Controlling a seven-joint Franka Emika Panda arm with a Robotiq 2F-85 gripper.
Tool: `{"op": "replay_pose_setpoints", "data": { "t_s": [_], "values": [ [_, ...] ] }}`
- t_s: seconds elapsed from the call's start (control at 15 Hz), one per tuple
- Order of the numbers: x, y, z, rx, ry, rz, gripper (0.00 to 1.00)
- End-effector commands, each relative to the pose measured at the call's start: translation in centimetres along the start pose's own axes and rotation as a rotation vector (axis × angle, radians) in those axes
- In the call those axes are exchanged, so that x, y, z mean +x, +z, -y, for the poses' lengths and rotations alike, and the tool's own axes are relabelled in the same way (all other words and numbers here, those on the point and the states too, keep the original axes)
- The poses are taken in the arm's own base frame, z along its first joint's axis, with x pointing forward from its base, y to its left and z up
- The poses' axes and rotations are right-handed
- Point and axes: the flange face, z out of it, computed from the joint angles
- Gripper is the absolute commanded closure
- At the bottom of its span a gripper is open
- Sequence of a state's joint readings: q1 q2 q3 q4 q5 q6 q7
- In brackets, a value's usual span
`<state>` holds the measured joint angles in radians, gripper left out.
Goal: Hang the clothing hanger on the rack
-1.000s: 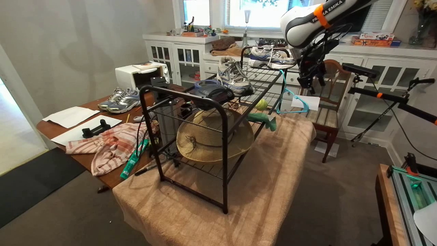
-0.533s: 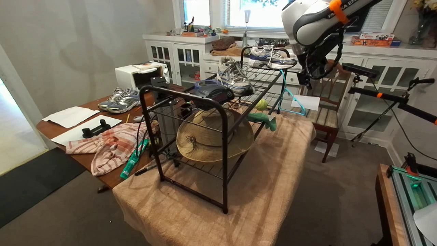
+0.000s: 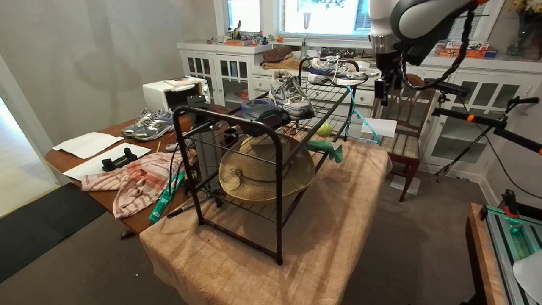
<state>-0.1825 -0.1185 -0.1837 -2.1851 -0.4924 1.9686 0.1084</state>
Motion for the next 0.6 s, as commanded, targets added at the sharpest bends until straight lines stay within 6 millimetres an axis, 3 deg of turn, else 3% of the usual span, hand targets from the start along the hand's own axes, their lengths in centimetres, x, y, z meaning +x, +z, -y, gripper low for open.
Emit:
{"op": "replay_pose_setpoints", "data": {
  "t_s": [0.0, 0.27, 0.53],
  "values": [
    [-4.5, -3.0, 0.8, 0.069, -0.134, -0.123, 0.00],
    [-8.3, -6.2, 0.0, 0.173, -0.219, -0.178, 0.00],
    [-10.7, -9.2, -2.3, 0.309, -0.086, -0.245, 0.00]
  ]
}}
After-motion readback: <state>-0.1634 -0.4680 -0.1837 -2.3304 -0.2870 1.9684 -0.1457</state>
